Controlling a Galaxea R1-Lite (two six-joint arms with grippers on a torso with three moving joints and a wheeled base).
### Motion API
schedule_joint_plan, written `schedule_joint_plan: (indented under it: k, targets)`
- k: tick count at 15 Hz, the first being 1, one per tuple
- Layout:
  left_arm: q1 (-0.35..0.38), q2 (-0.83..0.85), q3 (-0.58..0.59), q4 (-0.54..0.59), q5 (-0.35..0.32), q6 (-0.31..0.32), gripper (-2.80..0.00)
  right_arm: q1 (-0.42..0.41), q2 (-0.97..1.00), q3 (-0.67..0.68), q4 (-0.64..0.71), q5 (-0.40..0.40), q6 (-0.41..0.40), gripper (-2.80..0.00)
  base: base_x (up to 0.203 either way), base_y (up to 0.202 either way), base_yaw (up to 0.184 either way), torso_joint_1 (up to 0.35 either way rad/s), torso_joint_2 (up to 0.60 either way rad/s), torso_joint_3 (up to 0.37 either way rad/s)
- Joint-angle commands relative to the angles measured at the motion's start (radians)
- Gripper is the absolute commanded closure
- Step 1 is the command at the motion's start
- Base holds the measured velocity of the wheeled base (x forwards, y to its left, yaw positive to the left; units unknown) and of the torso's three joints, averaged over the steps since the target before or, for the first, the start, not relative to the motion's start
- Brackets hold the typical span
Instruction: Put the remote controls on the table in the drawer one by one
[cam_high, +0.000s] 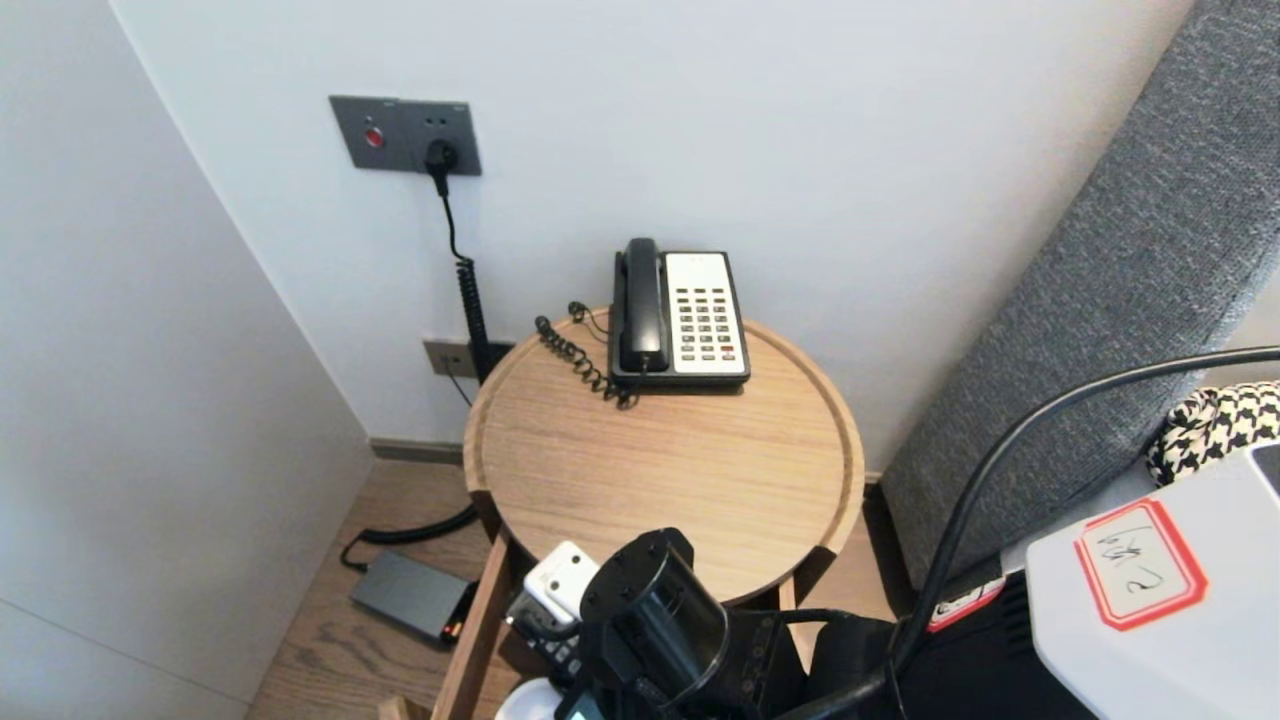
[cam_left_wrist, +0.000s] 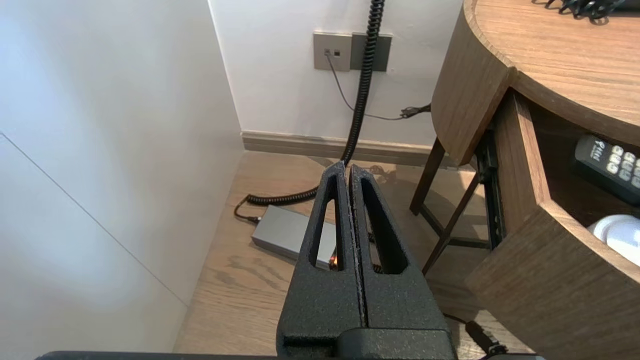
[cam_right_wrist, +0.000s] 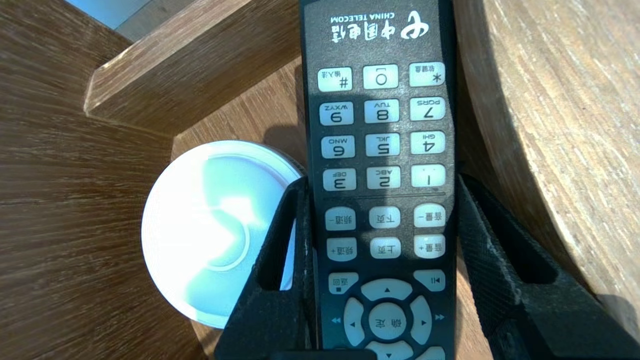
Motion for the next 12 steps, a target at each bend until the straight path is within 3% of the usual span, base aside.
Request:
schedule_joint_plan:
  k: [1,12]
  targets:
    - [0.001,-0.002,0.009,-0.001,0.0,0.0,0.0,0.001,0.0,0.0,-0.002,0.0,0.0,0.0,0.0,0.0,0.0,0.0,0.0,0.0]
    - [0.0,-0.002,0.009,-0.001,0.0,0.0,0.0,-0.027,-0.004,0.01,-0.002,0.004,0.003,0.0,0.0,0.0,0.0,0.0,0.0,0.0]
